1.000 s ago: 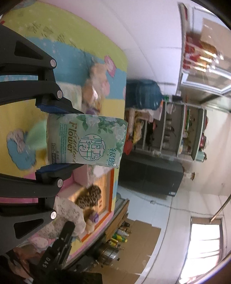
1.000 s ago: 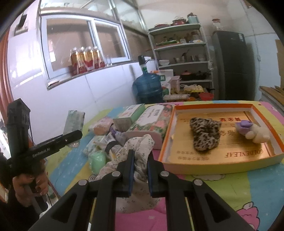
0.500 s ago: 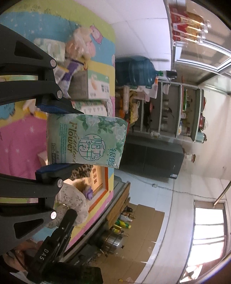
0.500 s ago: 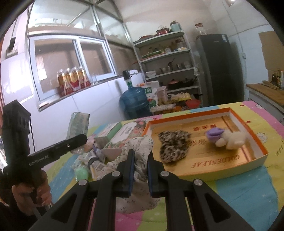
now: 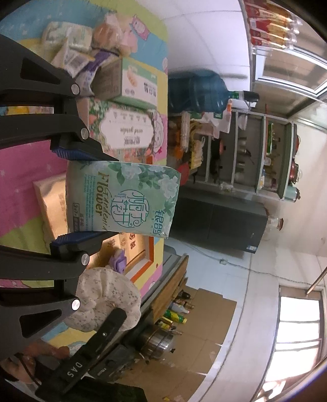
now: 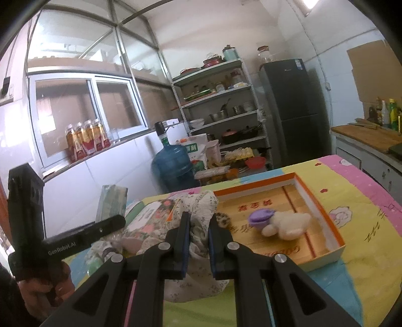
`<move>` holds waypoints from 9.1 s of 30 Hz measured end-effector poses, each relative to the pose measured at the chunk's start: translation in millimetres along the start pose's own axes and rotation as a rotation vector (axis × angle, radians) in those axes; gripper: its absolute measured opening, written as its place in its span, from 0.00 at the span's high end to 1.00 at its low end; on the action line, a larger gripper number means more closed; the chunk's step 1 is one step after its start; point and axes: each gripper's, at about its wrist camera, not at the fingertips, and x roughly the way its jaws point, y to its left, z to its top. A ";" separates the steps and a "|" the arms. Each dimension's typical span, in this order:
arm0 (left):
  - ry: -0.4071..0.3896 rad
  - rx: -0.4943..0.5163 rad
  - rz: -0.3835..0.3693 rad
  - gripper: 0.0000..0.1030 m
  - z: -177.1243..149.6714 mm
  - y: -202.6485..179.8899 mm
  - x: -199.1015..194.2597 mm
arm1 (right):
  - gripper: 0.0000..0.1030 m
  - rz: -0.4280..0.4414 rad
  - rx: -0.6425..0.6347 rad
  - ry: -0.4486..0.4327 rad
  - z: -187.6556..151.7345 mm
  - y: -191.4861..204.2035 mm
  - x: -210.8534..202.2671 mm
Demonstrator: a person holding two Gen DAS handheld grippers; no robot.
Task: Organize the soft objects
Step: 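Carry tissue pack and white scrunchie into the box with both tools, then open both tools to release the items in the box and withdraw, then grasp the white floral tissue pack with the left tool while the right tool grasps the mint-green sponge bag, then carry the tissue pack and mint-green sponge bag over the box with both tools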
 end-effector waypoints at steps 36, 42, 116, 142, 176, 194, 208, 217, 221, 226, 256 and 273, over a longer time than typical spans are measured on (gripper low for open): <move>0.166 0.040 -0.052 0.54 -15.8 -76.2 131.3 | 0.87 -0.113 0.133 -0.018 30.2 -100.6 56.7; 0.210 0.039 -0.037 0.54 -19.3 -77.6 146.5 | 0.87 -0.124 0.137 0.035 22.3 -101.8 68.0; -0.083 -0.077 0.234 0.28 -28.2 121.9 -90.7 | 0.40 0.241 -0.088 -0.010 -8.1 130.8 38.7; -0.050 -0.168 0.248 0.28 -67.2 204.0 -117.0 | 0.40 0.321 -0.275 0.274 -85.2 229.9 73.0; 0.142 -0.169 0.188 0.28 -66.0 222.6 -48.3 | 0.62 0.249 -0.218 0.496 -123.9 232.4 146.4; 0.219 -0.147 0.258 0.36 -63.8 214.2 -16.0 | 0.62 0.331 -0.211 0.483 -116.1 212.8 111.4; 0.101 -0.203 0.290 0.49 -74.0 220.2 -67.1 | 0.62 0.401 -0.216 0.432 -107.9 216.5 95.6; 0.002 -0.147 0.280 0.49 -52.6 194.8 -100.8 | 0.62 0.404 -0.210 0.356 -89.5 213.2 81.0; -0.023 -0.125 0.248 0.49 -45.1 174.7 -104.0 | 0.62 0.379 -0.190 0.316 -78.8 201.3 73.6; -0.031 -0.107 0.162 0.49 -38.6 143.0 -95.6 | 0.62 0.336 -0.159 0.277 -69.2 178.7 63.8; 0.013 0.046 -0.040 0.49 -14.0 -17.1 13.9 | 0.62 0.027 0.074 0.064 -22.7 -7.9 13.5; 0.113 0.058 -0.011 0.49 -25.5 -36.3 73.3 | 0.62 0.007 0.118 0.145 -19.8 -45.7 49.7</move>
